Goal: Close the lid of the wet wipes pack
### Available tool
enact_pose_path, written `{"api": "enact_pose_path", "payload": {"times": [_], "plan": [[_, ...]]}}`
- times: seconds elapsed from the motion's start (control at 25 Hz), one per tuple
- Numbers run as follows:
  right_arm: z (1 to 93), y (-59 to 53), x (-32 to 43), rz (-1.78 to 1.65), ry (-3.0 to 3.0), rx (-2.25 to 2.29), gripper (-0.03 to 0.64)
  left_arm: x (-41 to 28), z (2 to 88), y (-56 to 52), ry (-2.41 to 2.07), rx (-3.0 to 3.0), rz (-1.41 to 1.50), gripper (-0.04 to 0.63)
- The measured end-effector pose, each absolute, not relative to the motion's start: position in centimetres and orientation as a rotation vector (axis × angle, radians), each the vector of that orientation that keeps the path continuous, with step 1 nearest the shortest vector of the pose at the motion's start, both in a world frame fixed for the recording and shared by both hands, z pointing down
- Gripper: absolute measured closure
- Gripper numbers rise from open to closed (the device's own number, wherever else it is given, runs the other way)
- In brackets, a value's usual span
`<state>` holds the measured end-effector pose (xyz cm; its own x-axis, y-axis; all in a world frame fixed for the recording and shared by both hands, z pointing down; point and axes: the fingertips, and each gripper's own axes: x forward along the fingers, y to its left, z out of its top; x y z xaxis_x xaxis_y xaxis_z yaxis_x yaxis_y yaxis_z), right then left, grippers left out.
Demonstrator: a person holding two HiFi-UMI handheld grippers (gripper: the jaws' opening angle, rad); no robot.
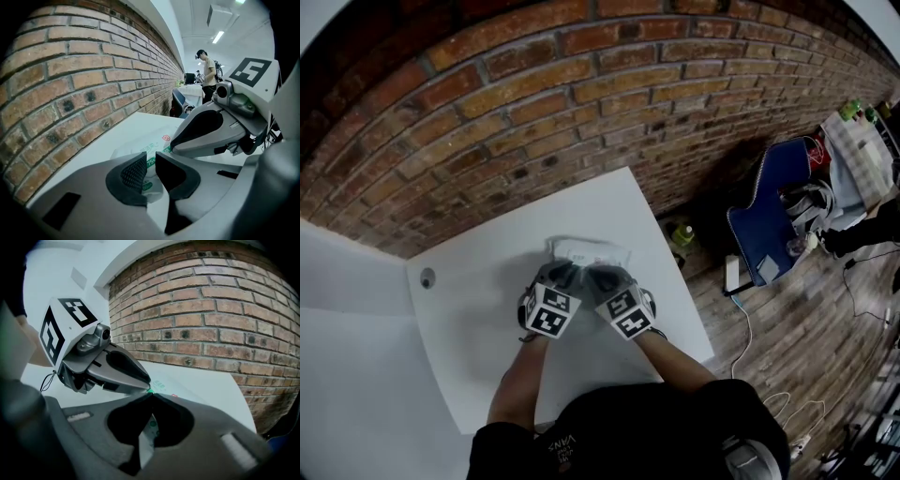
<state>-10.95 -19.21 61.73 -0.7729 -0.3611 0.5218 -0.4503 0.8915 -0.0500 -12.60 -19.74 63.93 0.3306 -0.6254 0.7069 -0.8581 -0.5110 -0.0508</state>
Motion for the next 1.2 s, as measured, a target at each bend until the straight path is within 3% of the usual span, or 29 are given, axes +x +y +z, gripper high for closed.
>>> {"api": "enact_pose_path", "payload": {"times": [1.2], "plan": [[55.1,-11.8,-7.5,0.207,-2.573,0.762,0.618,-12.1,55.2,-12.0,-1.445,2.352,0.775,0.529]]}}
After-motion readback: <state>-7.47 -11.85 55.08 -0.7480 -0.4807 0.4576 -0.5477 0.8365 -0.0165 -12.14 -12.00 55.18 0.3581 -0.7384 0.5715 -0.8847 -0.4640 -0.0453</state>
